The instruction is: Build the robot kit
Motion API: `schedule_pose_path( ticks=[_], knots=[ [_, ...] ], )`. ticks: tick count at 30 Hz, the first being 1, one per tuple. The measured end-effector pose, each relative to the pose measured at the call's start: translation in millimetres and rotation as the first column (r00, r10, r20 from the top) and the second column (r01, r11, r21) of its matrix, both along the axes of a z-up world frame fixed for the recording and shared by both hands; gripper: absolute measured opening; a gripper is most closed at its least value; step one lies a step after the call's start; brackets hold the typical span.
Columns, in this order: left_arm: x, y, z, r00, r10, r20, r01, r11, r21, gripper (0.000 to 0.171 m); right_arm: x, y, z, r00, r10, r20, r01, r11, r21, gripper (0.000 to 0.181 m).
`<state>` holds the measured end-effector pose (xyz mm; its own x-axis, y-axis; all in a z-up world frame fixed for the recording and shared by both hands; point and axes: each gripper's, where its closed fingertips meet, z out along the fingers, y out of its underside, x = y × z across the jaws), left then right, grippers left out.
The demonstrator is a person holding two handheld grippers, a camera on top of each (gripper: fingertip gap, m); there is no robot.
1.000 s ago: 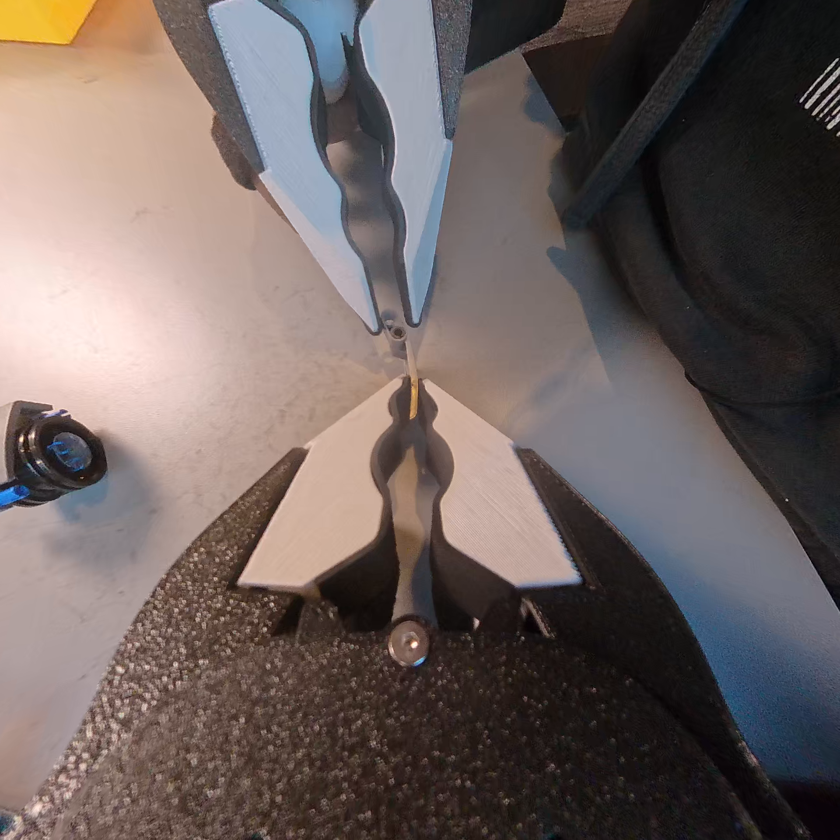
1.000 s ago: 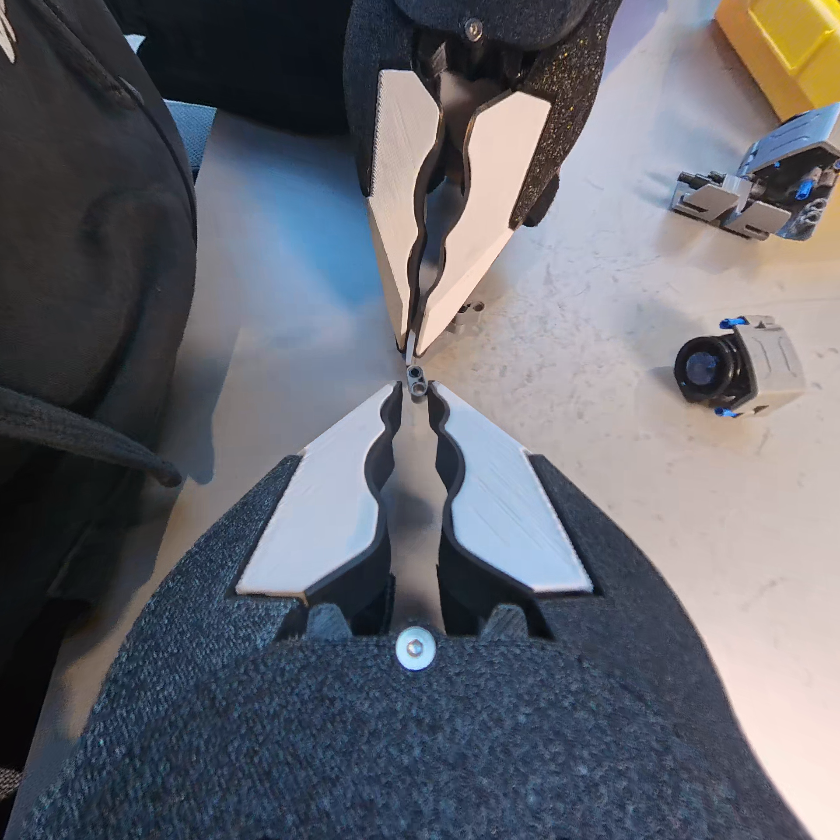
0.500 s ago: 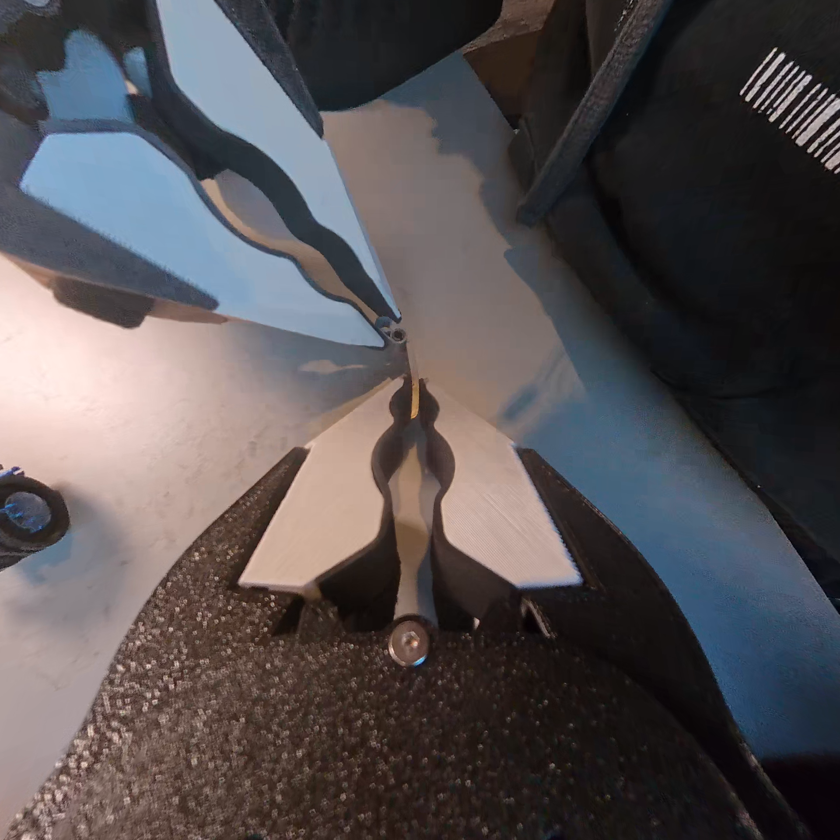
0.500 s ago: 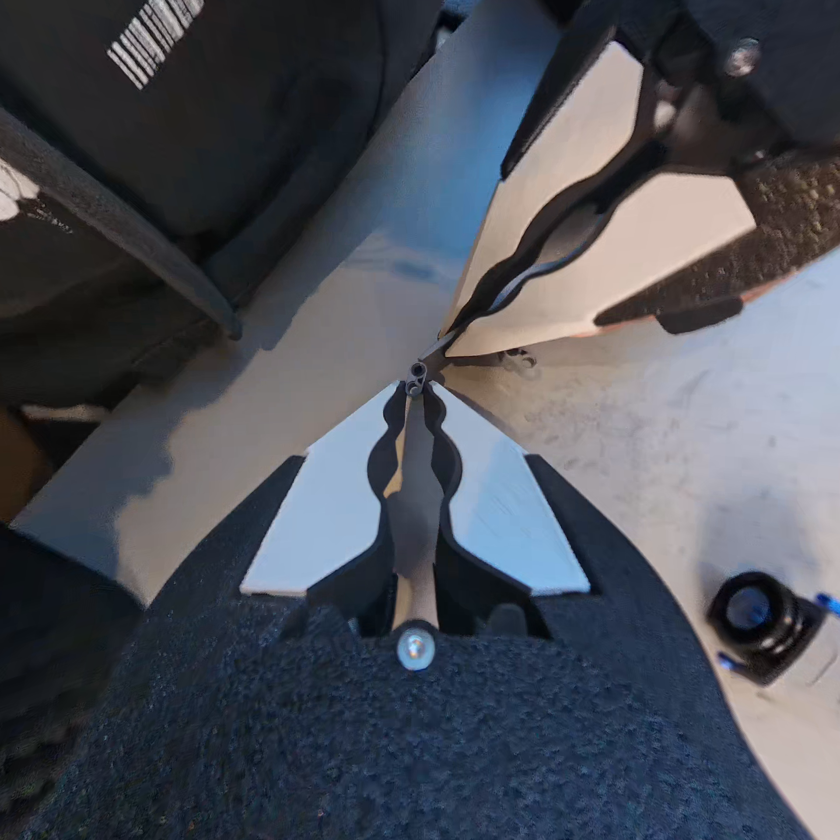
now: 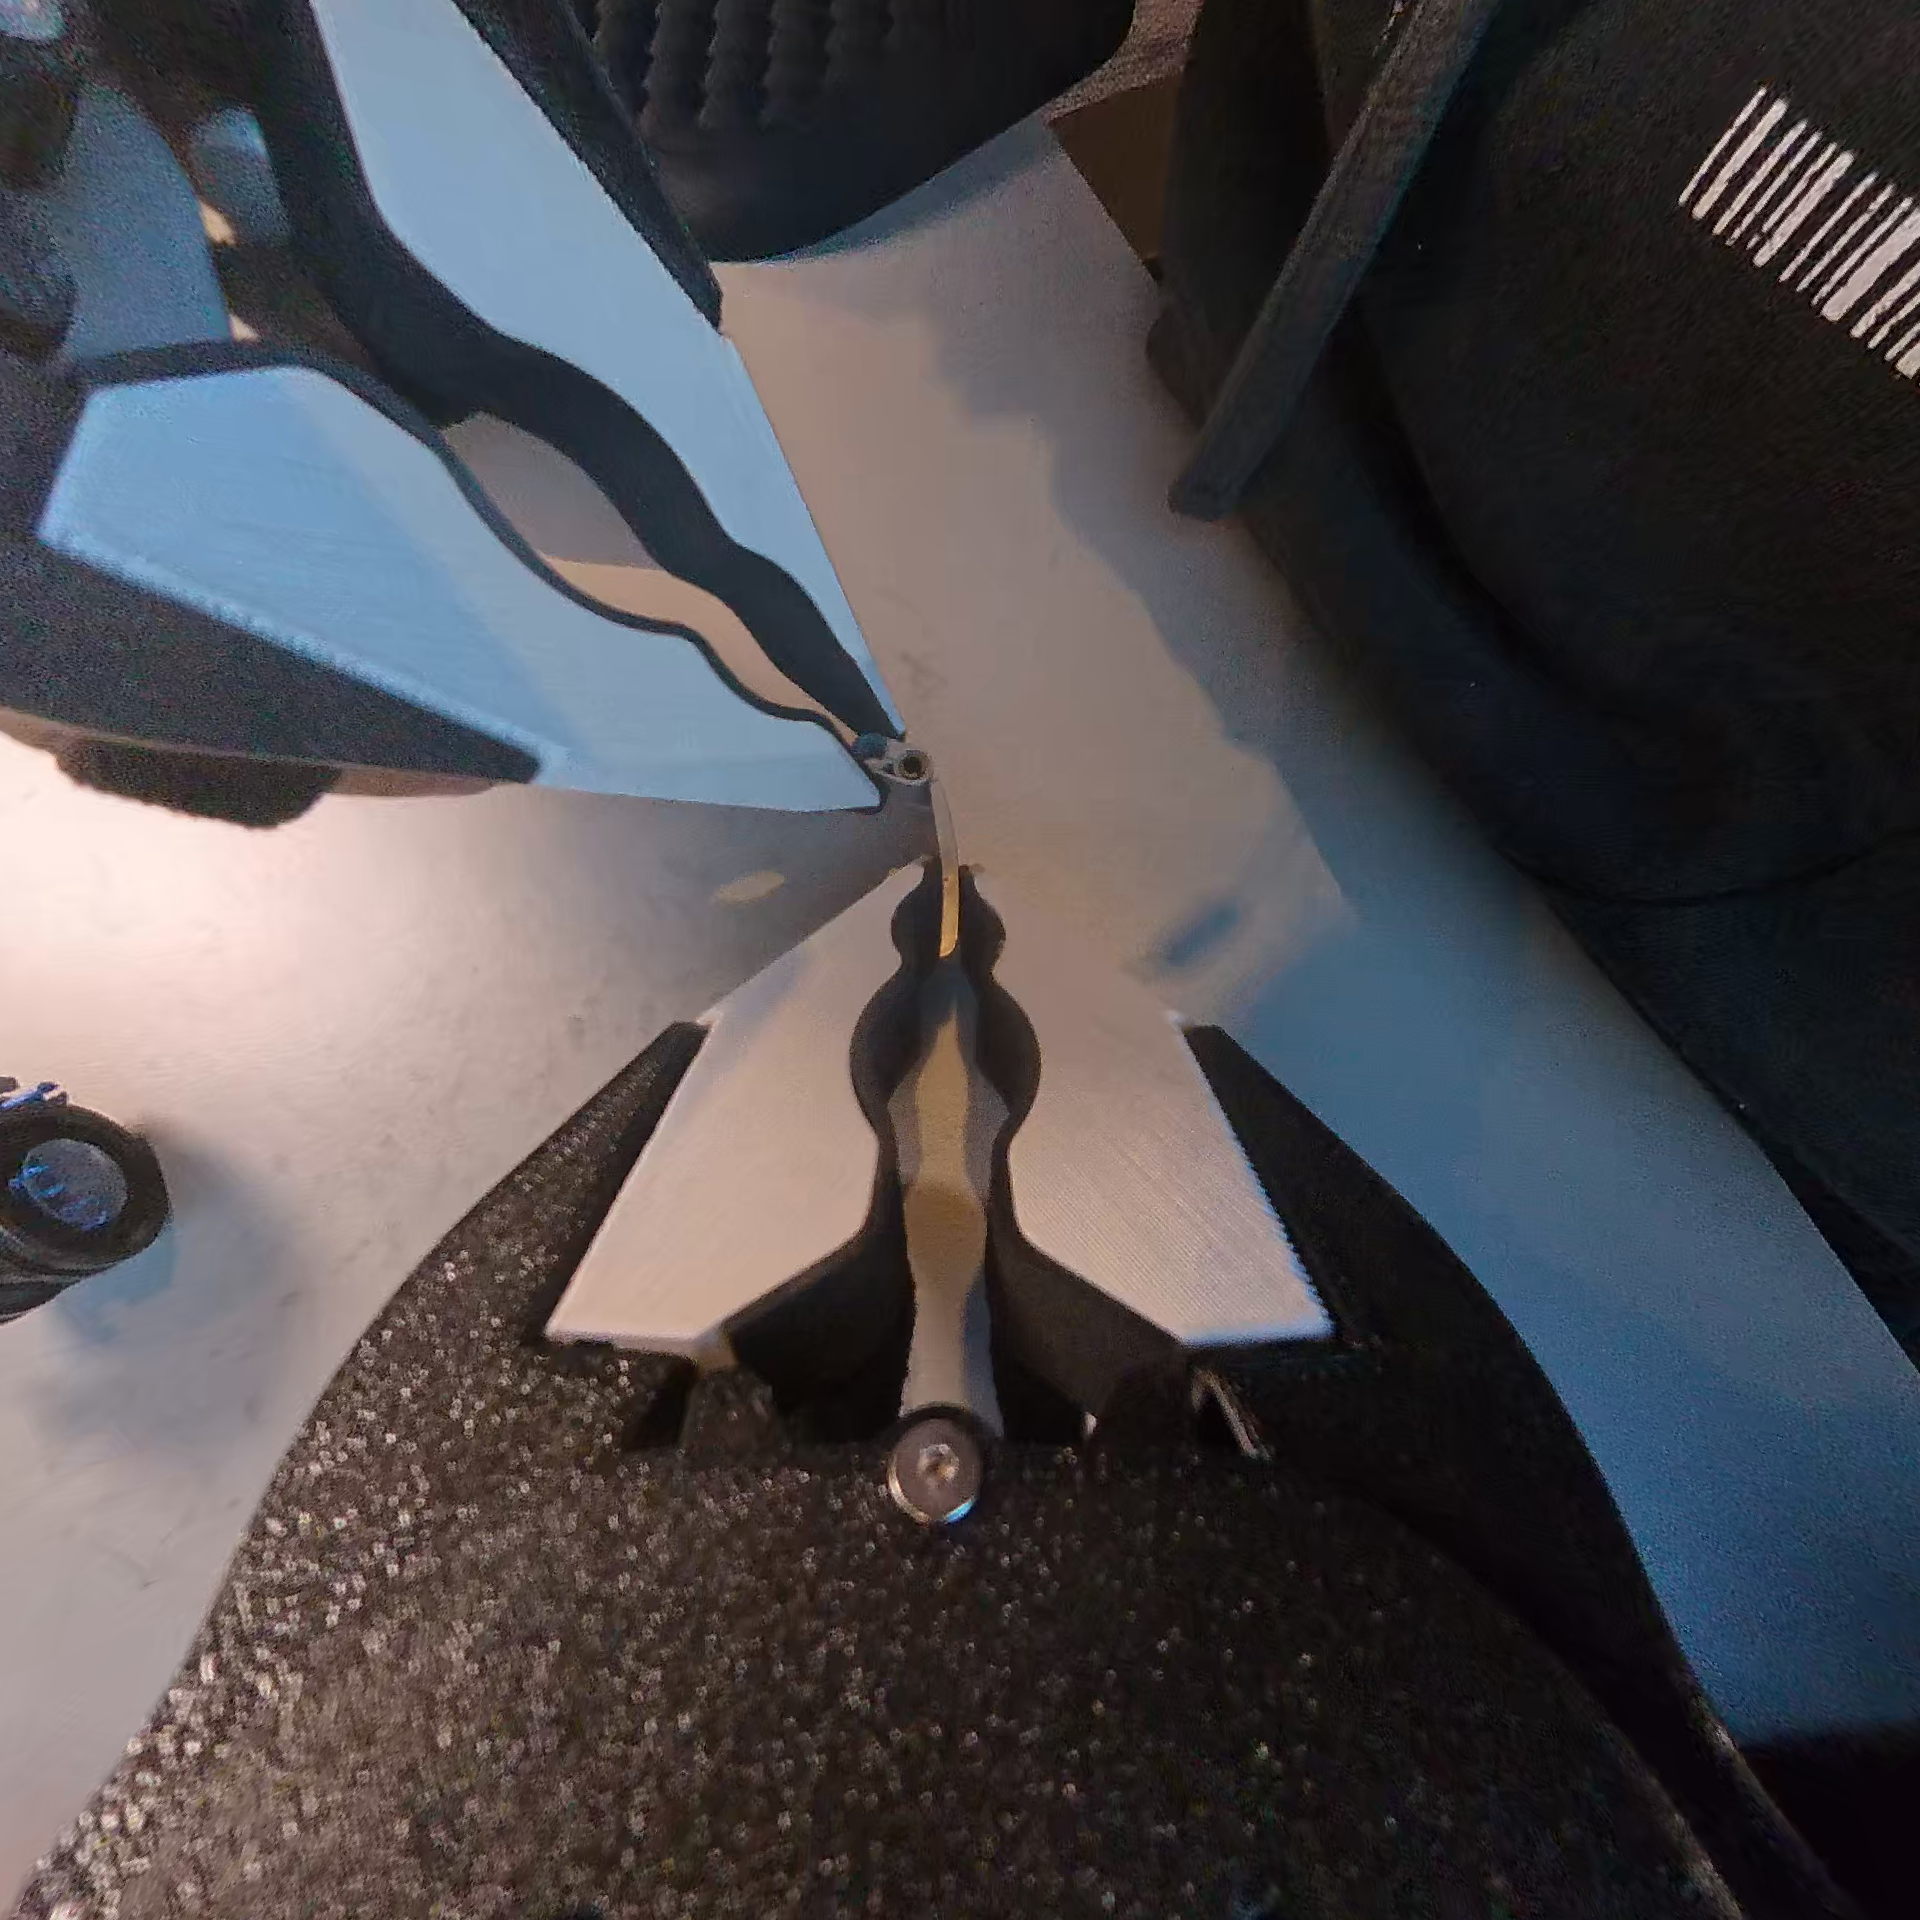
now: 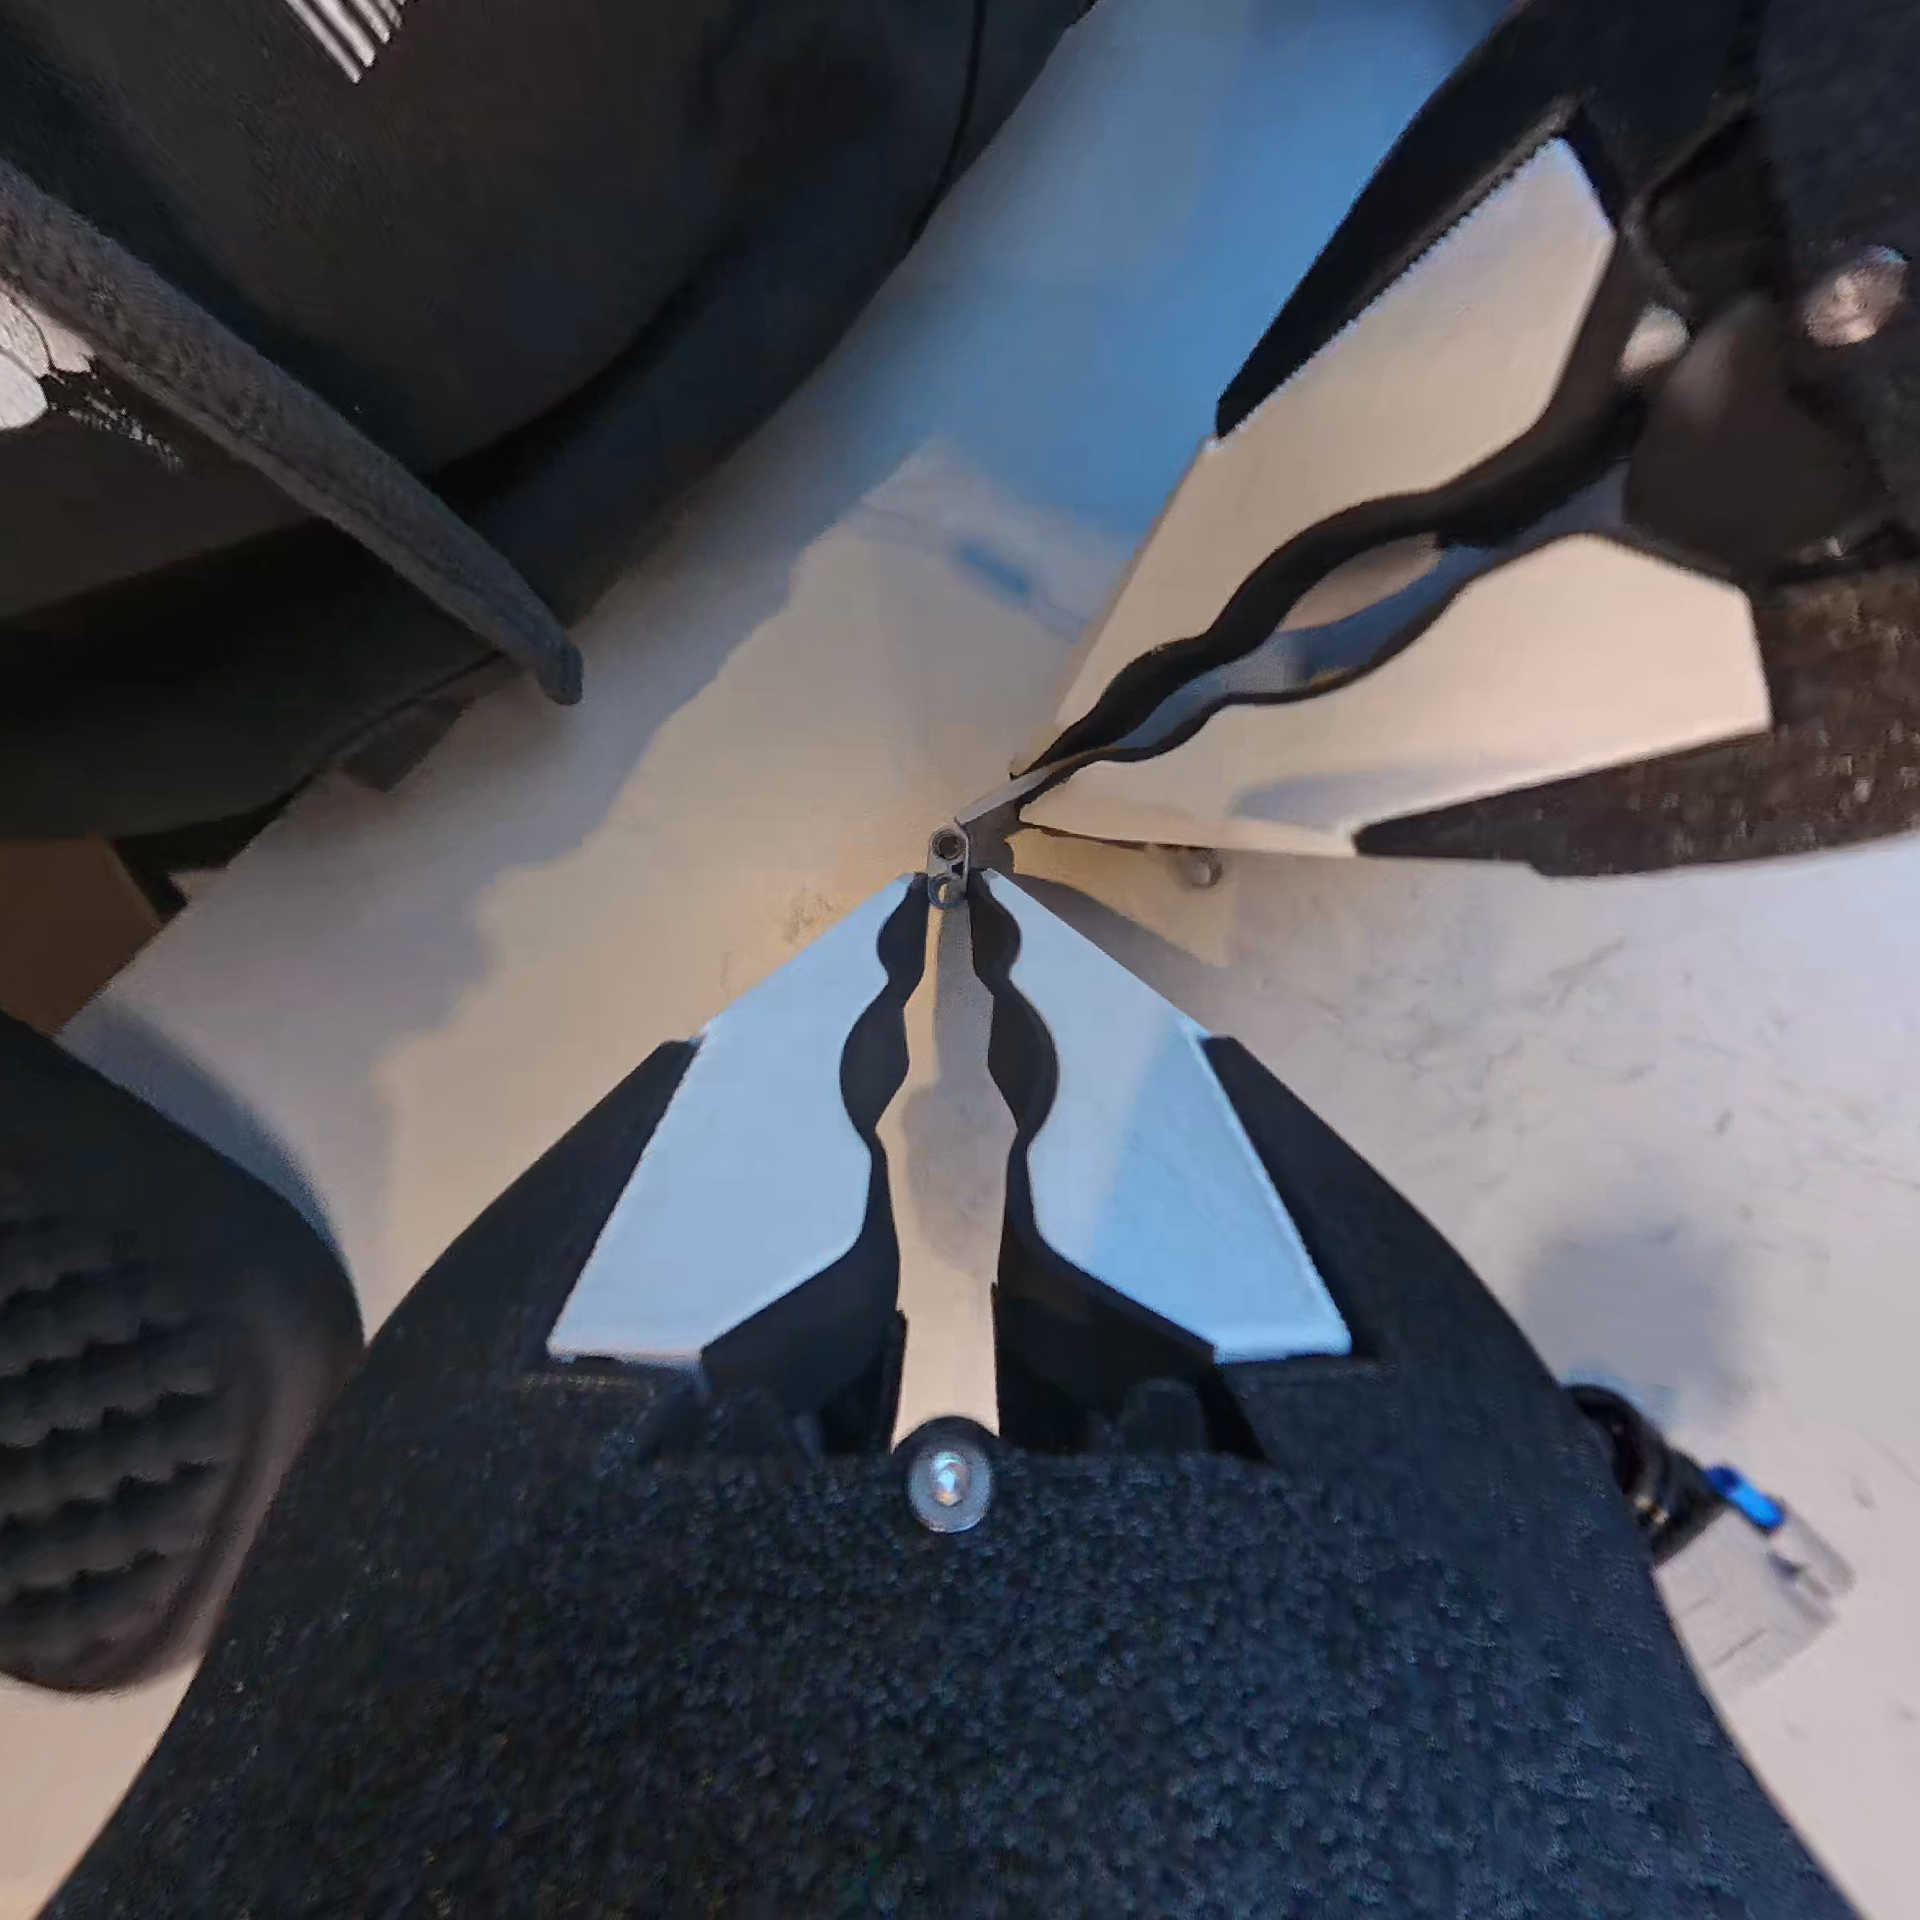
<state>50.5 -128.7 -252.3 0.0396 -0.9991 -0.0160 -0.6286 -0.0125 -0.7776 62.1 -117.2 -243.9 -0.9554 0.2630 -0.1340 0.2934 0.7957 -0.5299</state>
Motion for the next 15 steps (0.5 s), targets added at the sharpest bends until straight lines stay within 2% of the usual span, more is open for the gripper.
schedule_pose_path(
  ticks=[6,10,15],
  knots=[
    [-0.1,0.7,0.1,1.0,0.008,0.0,-0.008,1.0,0.003,0.002,-3.3,2.5,1.0,0.96,-0.266,-0.089,0.257,0.961,-0.105,0.011],
    [-0.2,1.2,0.3,1.0,0.021,0.001,-0.021,1.0,0.001,0.002,-4.8,2.3,5.6,0.895,-0.418,-0.157,0.388,0.902,-0.19,0.01],
    [-1.0,4.0,0.4,0.999,0.043,0.001,-0.043,0.999,0.007,0.002,-5.6,7.9,5.6,0.798,-0.571,-0.193,0.531,0.817,-0.223,0.011]
  ],
)
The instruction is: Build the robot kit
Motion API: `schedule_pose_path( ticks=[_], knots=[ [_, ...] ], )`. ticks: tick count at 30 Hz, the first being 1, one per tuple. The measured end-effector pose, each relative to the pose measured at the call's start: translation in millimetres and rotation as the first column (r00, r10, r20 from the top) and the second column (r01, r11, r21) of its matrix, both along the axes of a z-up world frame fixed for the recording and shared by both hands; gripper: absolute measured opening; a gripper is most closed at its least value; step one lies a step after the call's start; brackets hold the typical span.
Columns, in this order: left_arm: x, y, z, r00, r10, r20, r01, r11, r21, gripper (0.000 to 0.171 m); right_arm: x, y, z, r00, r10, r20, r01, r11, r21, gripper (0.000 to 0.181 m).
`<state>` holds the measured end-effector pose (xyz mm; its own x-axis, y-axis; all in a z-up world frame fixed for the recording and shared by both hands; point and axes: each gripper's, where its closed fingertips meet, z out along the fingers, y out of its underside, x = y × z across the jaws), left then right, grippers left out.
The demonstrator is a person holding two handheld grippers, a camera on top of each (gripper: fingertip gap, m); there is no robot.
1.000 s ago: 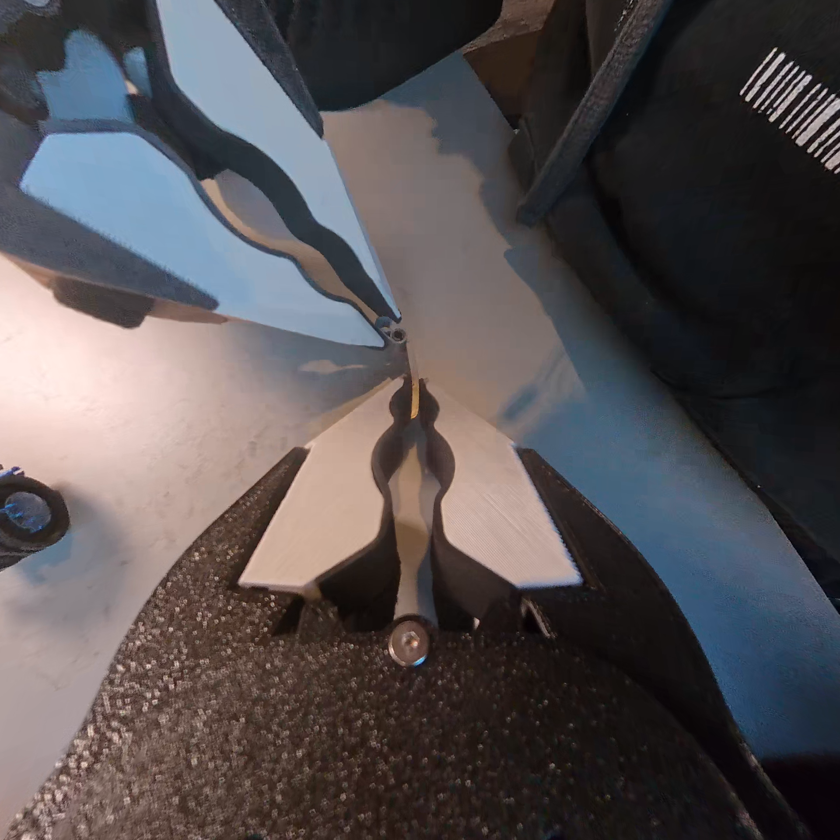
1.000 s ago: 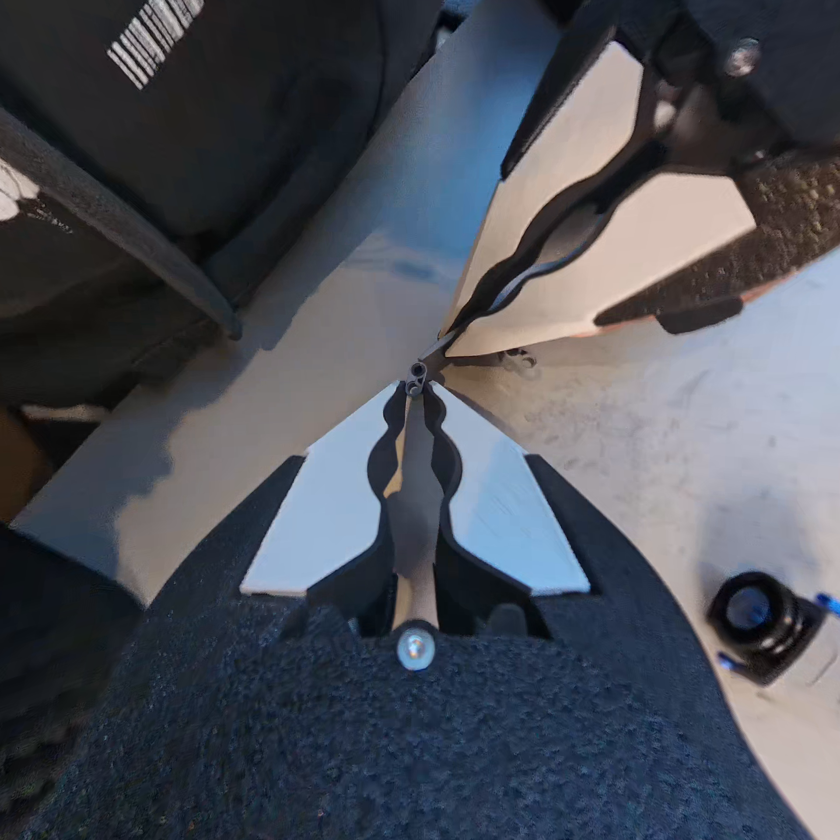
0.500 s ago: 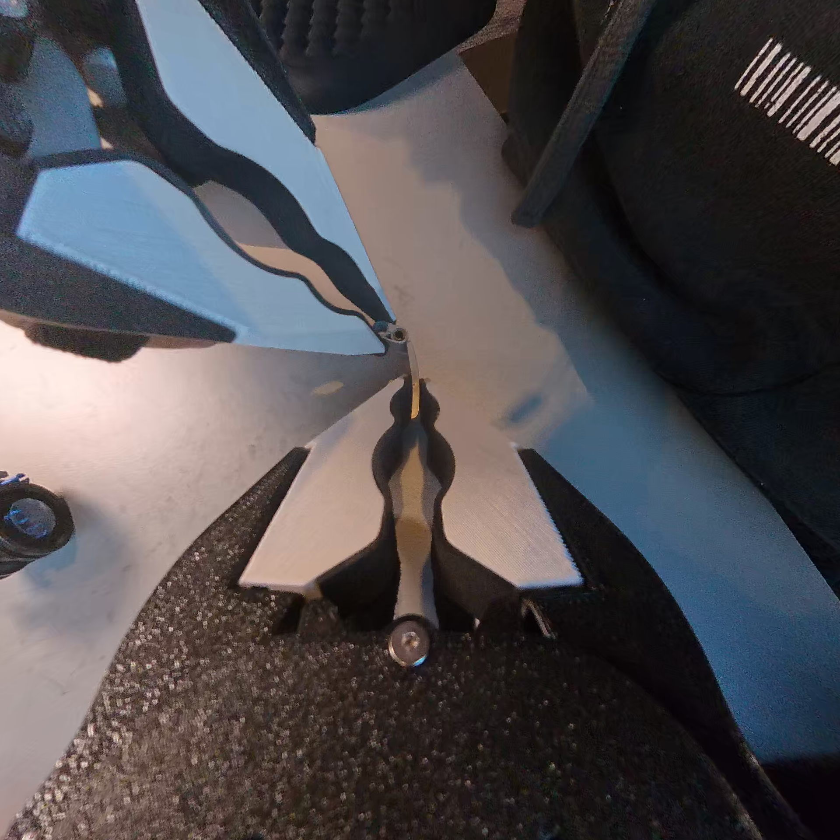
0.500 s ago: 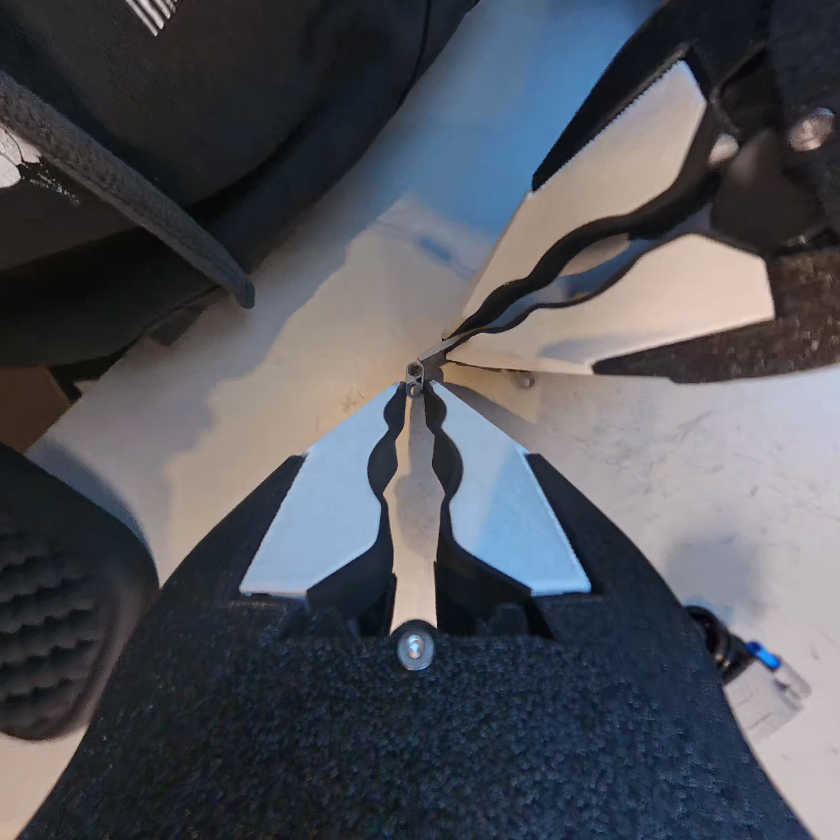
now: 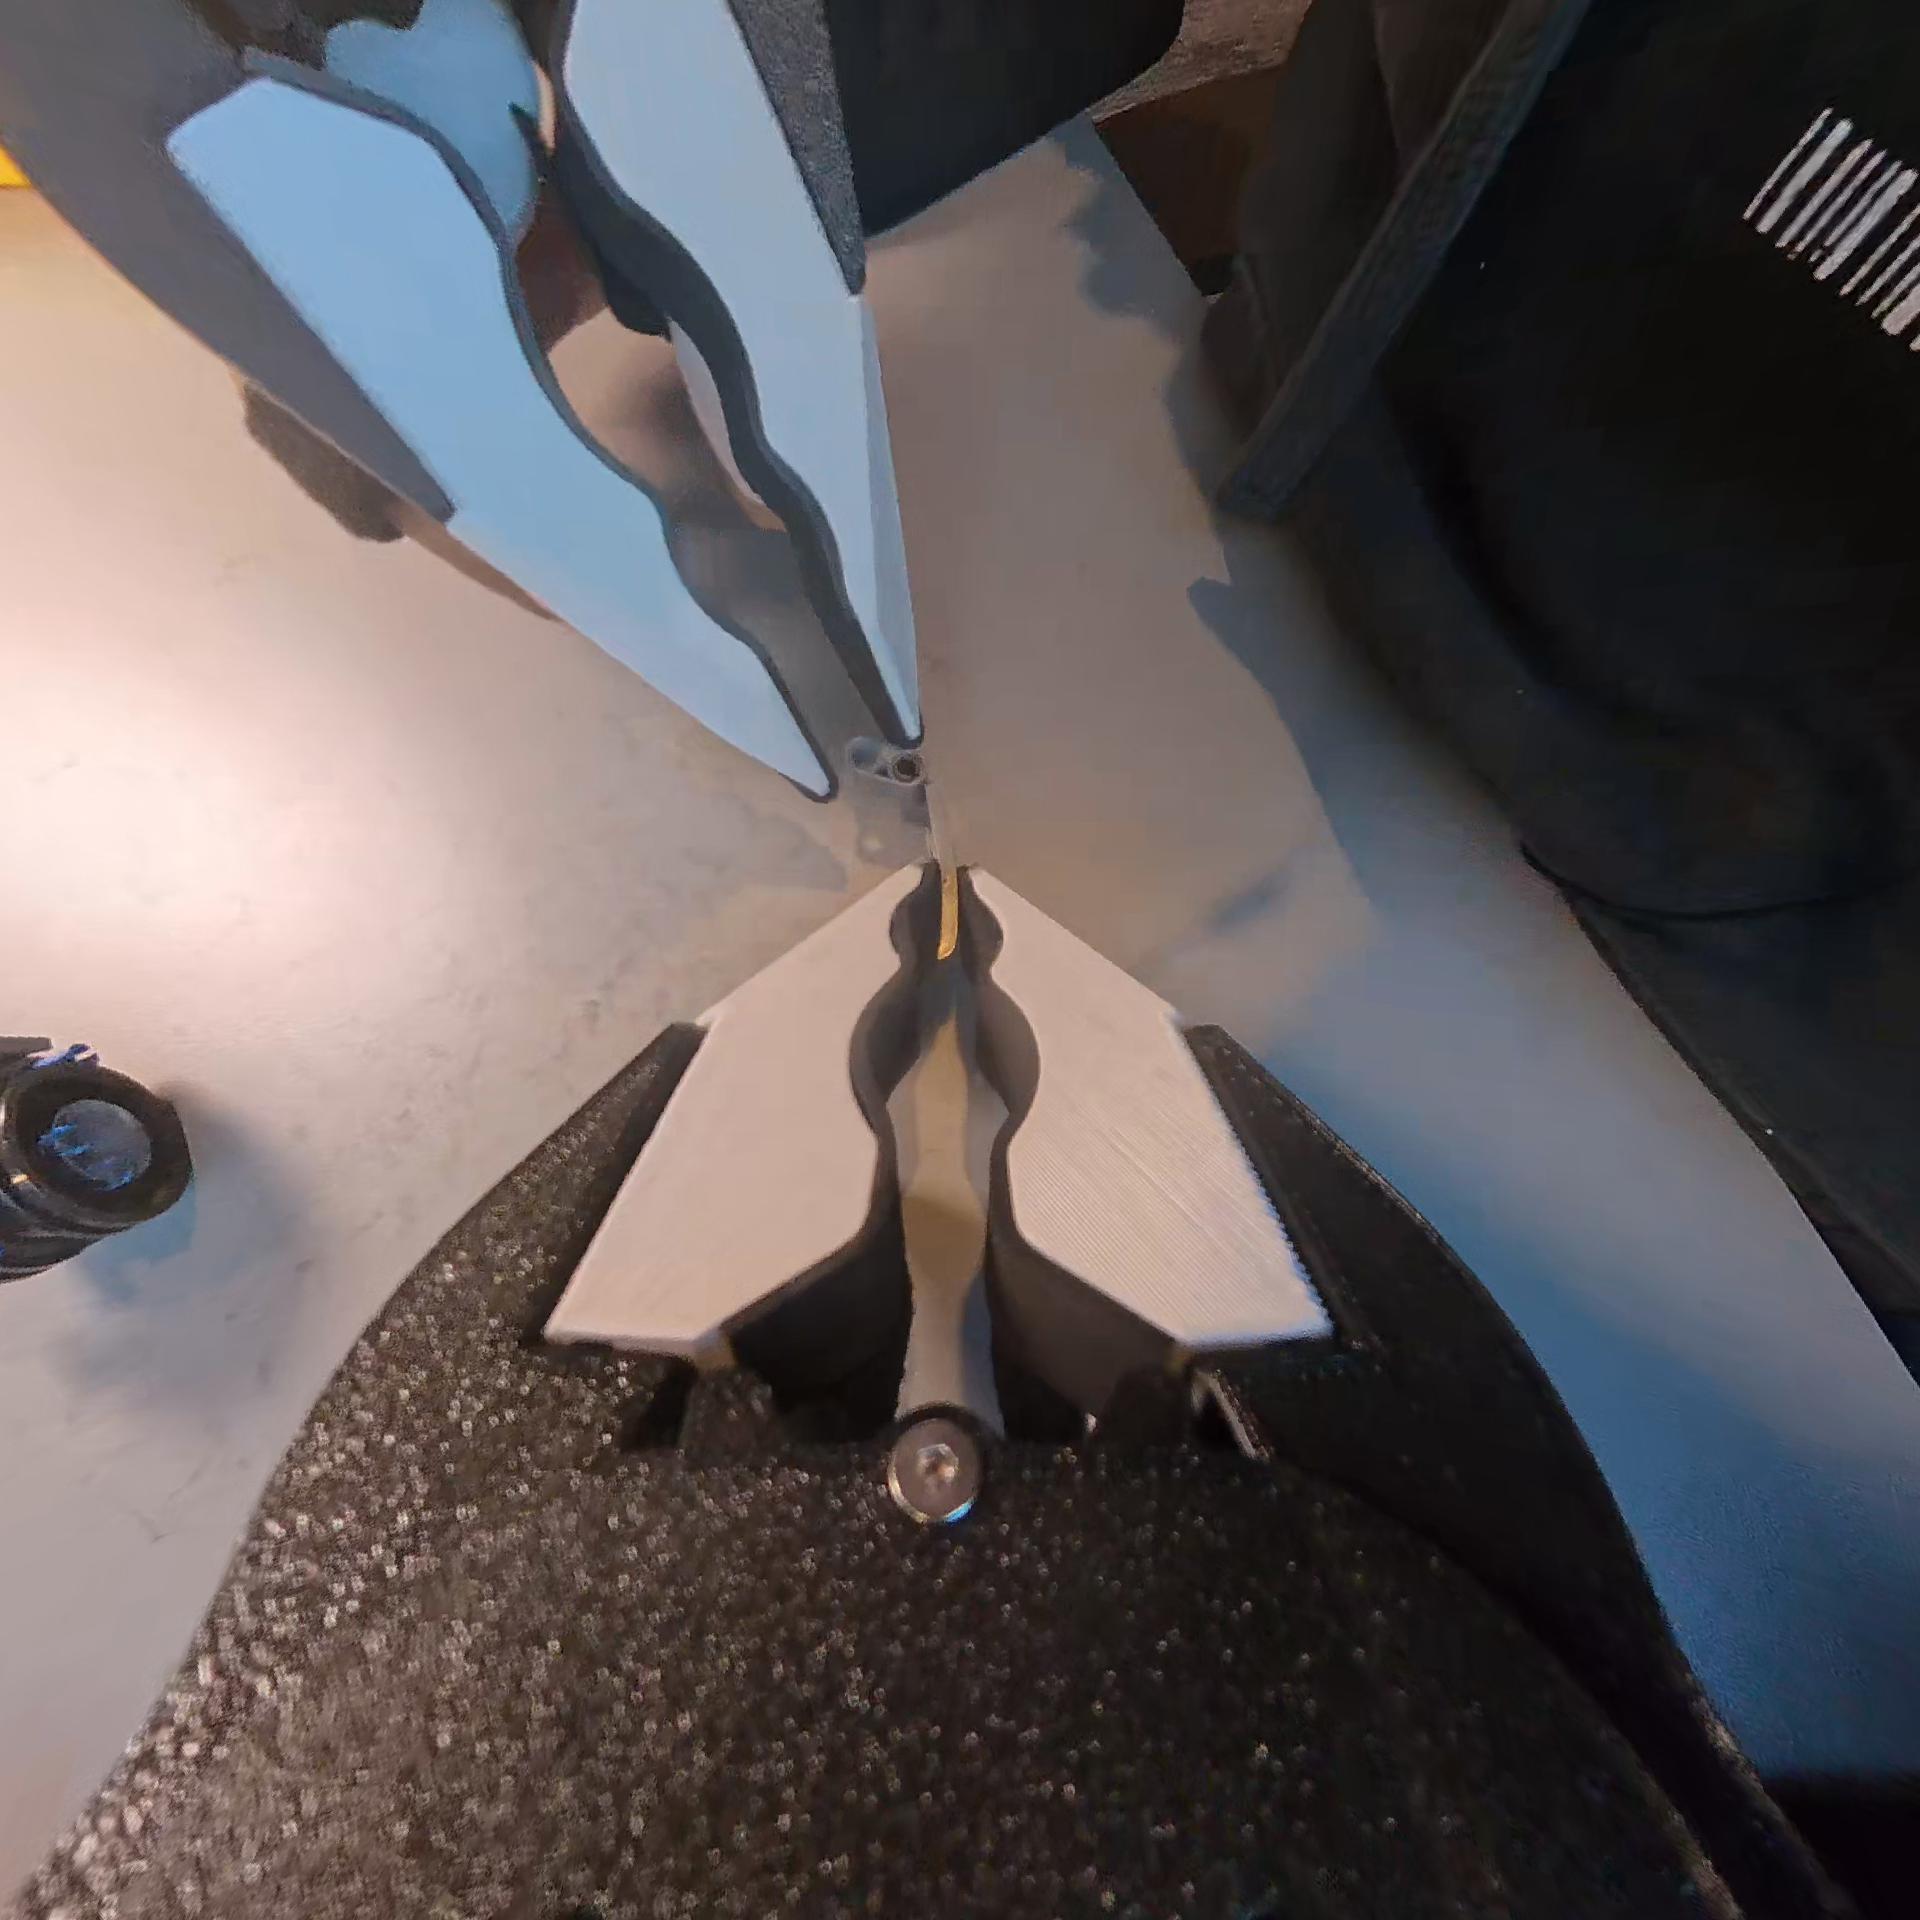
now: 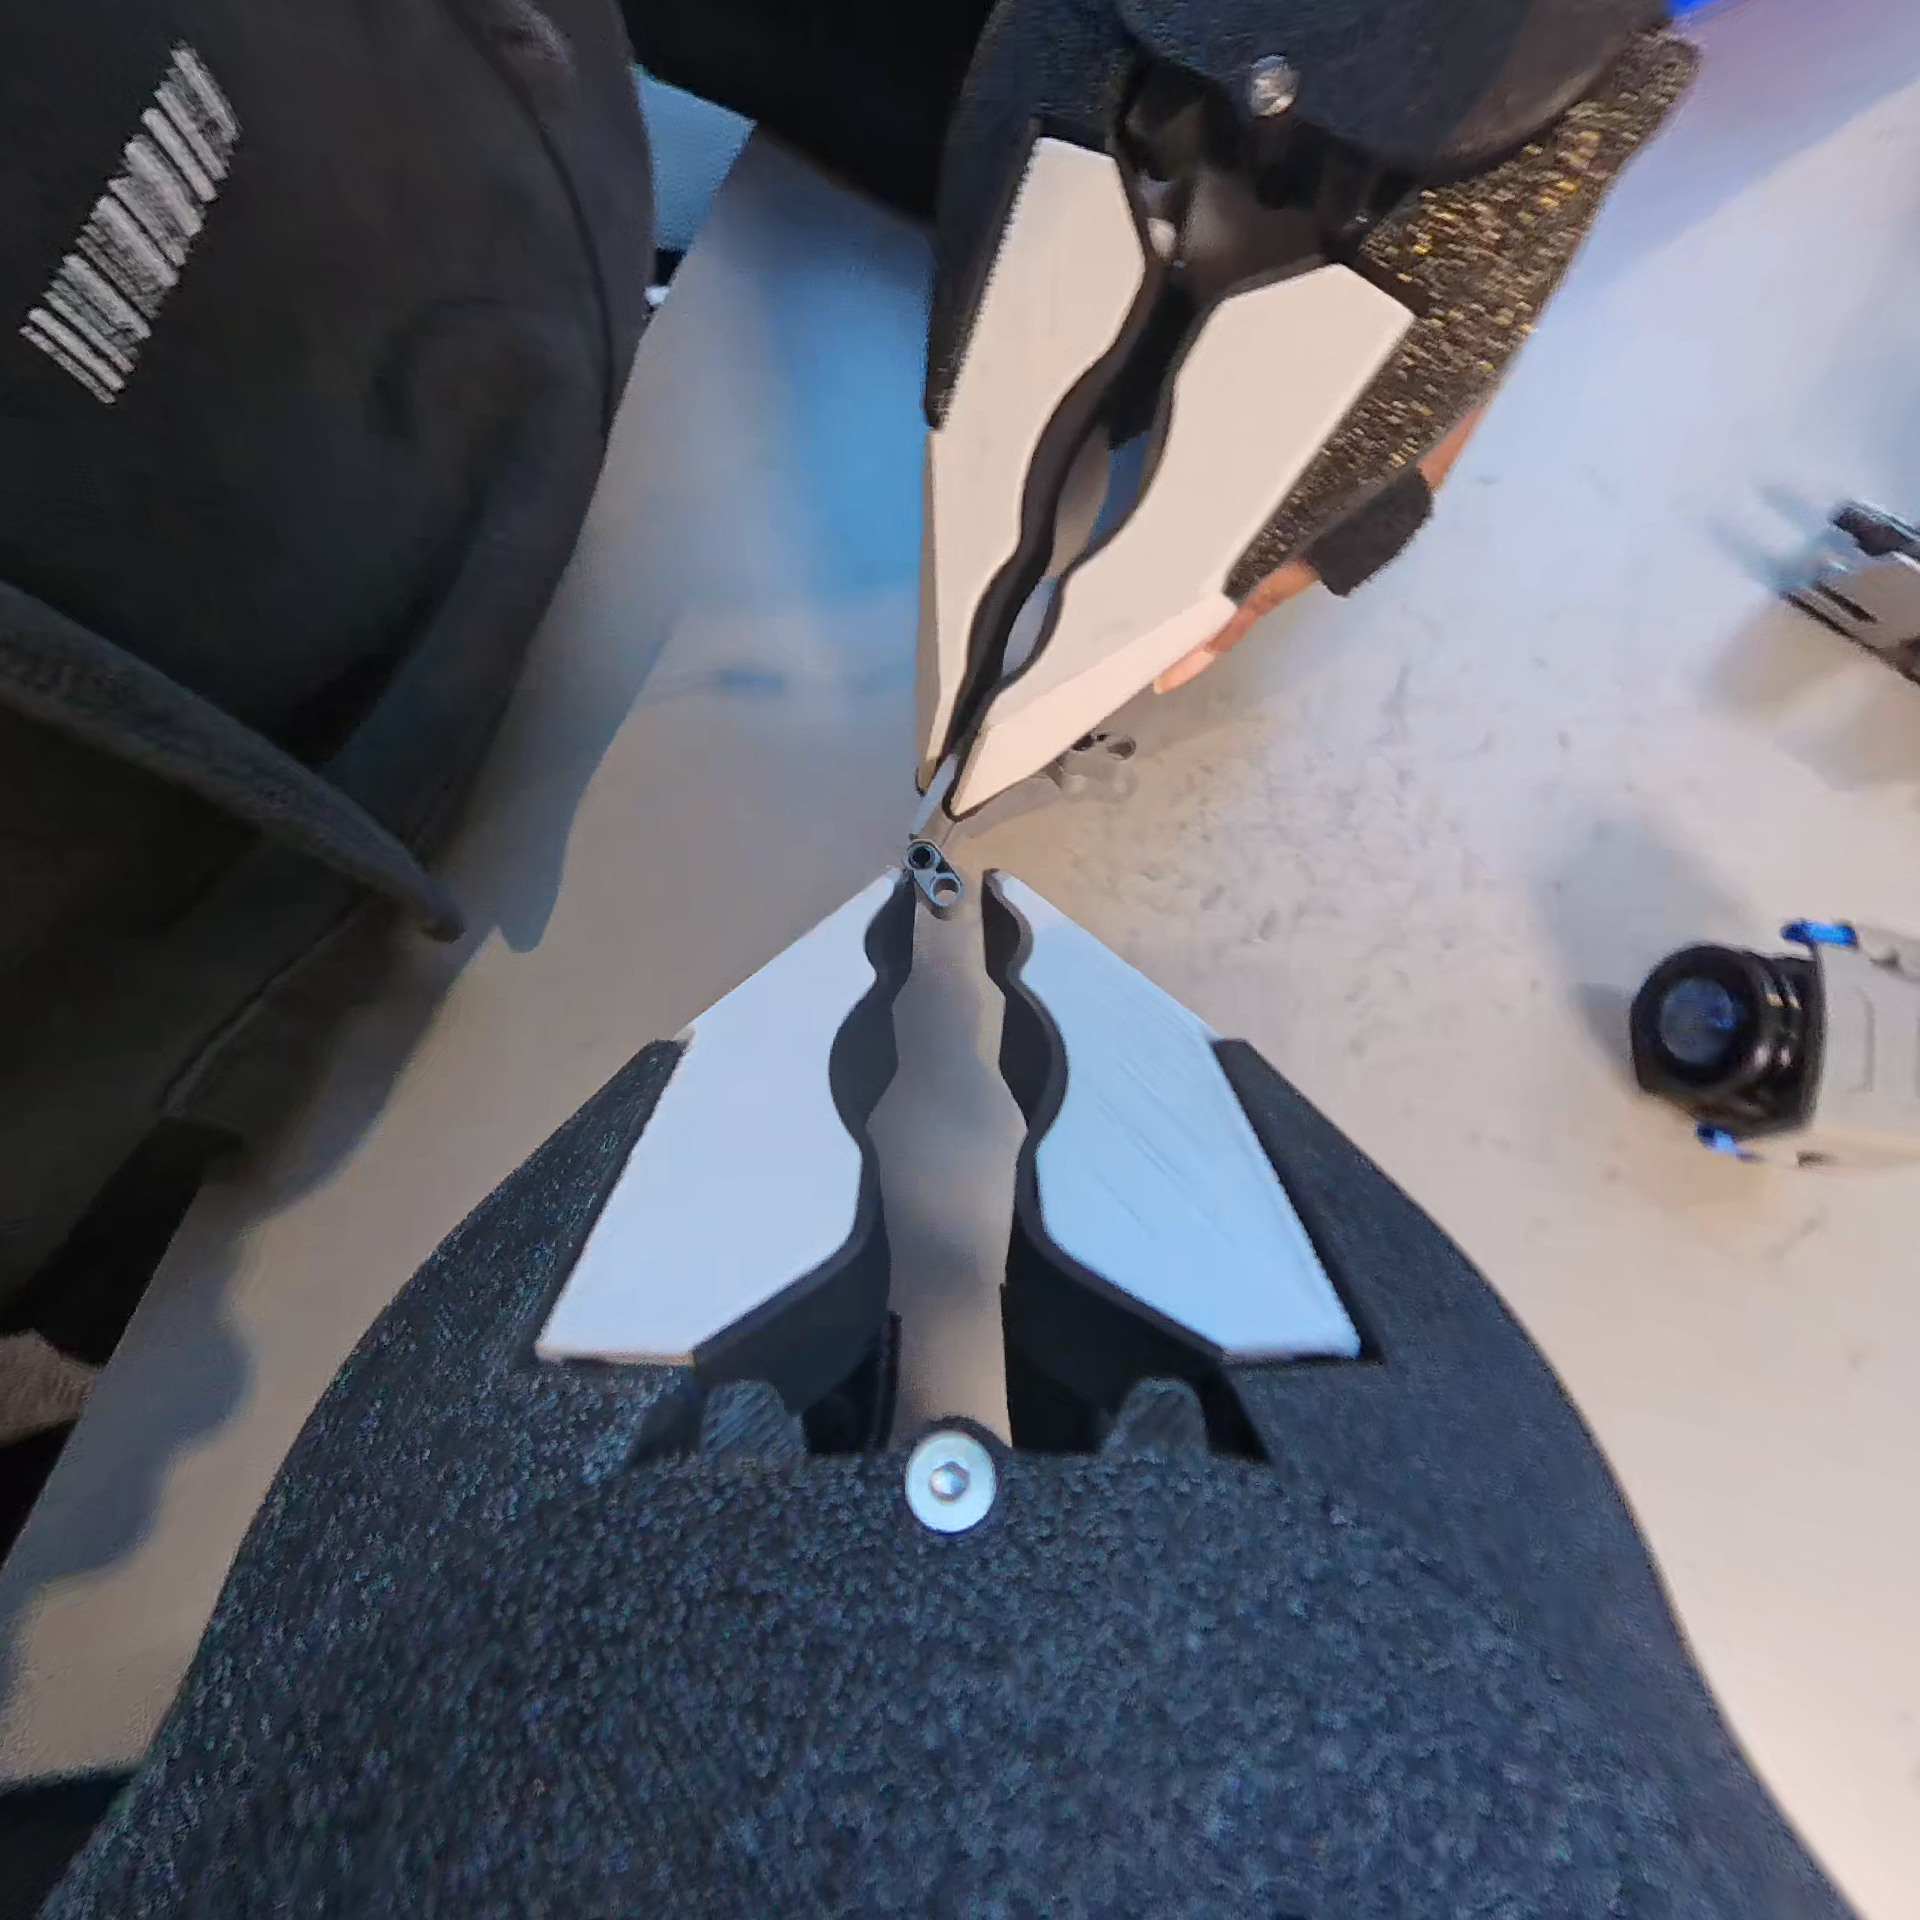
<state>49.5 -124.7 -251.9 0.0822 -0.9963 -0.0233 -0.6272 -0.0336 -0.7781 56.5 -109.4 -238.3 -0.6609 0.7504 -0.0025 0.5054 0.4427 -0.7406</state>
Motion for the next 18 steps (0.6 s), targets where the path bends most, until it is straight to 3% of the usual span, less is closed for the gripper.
schedule_pose_path(
  ticks=[5,10,14,18],
  knots=[
    [-2.5,5.8,0.0,0.998,0.057,-0.001,-0.057,0.998,0.008,0.002,-1.8,12.1,1.7,0.975,-0.221,-0.037,0.219,0.975,-0.038,0.01],
    [-8.3,16.6,0.3,0.991,0.134,-0.002,-0.134,0.991,0.016,0.002,-3.8,24.2,1.4,0.898,-0.439,-0.04,0.434,0.897,-0.084,0.005],
    [-9.5,20.2,0.2,0.987,0.158,-0.002,-0.158,0.987,0.009,0.002,-3.6,15.7,3.9,0.874,-0.484,-0.032,0.474,0.866,-0.161,0.006],
    [-9.6,21.2,0.0,0.987,0.162,-0.002,-0.162,0.987,0.003,0.002,-6.0,21.5,2.7,0.851,-0.523,-0.044,0.514,0.849,-0.124,0.008]
  ],
)
